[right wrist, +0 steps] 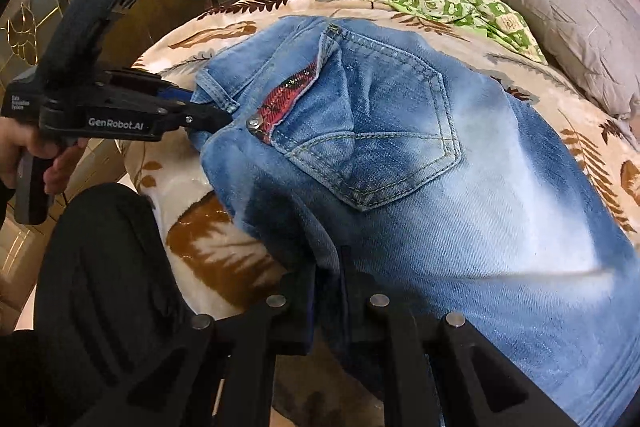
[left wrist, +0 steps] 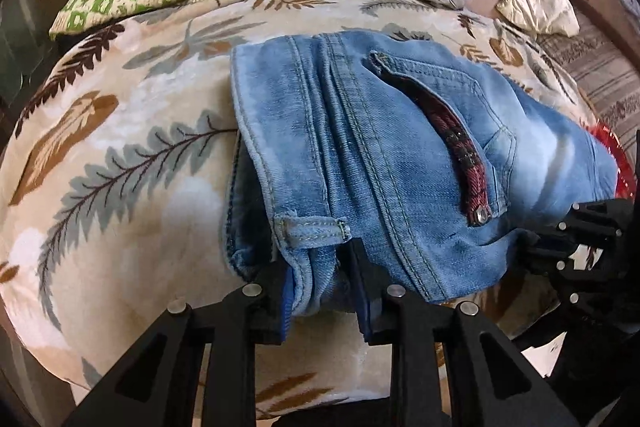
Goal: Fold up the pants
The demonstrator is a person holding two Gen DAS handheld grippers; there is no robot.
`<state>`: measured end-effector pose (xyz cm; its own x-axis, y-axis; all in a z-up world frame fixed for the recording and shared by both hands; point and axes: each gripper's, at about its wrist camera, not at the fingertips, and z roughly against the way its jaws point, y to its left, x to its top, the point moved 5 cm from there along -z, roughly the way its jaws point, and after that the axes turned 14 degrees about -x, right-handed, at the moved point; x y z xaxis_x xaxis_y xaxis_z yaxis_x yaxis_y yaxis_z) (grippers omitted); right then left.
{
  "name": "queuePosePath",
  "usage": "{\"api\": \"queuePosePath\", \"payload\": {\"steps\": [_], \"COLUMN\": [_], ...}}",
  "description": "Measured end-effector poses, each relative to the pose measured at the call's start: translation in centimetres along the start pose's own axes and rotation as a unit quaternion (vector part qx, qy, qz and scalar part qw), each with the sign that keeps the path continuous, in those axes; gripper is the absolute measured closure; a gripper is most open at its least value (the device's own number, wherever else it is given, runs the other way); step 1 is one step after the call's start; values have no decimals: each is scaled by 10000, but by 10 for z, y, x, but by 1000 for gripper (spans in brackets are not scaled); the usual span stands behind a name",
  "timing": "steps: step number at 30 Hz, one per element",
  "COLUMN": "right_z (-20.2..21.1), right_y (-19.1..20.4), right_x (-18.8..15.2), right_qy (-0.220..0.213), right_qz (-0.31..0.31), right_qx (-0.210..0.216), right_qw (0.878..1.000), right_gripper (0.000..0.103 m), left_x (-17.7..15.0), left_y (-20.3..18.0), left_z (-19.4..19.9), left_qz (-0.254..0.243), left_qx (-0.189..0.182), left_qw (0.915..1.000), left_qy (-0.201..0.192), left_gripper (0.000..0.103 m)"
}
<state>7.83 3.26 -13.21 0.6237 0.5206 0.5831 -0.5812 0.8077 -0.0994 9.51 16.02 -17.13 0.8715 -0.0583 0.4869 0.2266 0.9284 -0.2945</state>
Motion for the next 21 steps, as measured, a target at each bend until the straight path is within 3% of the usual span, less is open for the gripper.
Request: {"api": "queuePosePath", "payload": {"steps": [2, 5, 7, 12, 15, 16, 17, 18, 19, 21], "right_z": [2, 3, 3, 3, 6, 7, 9, 13, 18, 27], "right_y": [2, 2, 1, 1, 1, -1, -5, -9, -12, -20], "right_x": [-1, -1, -1, -1, -1, -1, -1, 0, 1, 4], "right_qy": [-13, -48, -26, 21, 59, 59, 58, 26, -42, -164], "right_qz": [5, 33, -6, 34, 89, 86, 67, -6, -131, -335], "right_qx": [-25, -25, -19, -86, -171, -243, -376, -353, -187, -62], "right_qw": [10000, 10000, 10000, 10000, 9998, 9996, 9993, 9994, 9997, 9993], "right_gripper": [90, 88, 86, 81, 72, 55, 27, 14, 5, 5], "left_x": [0, -3, -3, 0, 3, 4, 6, 9, 11, 14], "left_y": [0, -6, -12, -14, -14, -15, -14, -13, -13, -13], "left_z": [0, 0, -3, -3, 4, 10, 16, 27, 32, 43], "left_qz": [9, -49, -217, -150, -11, 30, 28, -11, -18, 92], "left_qx": [1, -93, 77, 238, 208, 243, 405, 641, 638, 532], "left_qw": [10000, 9996, 9995, 9996, 9998, 9996, 9990, 9973, 9970, 9974], "left_qy": [-59, -257, -205, -54, -42, -101, -193, -368, -434, -484], "left_gripper": [73, 46, 39, 38, 34, 23, 6, 2, 2, 1]}}
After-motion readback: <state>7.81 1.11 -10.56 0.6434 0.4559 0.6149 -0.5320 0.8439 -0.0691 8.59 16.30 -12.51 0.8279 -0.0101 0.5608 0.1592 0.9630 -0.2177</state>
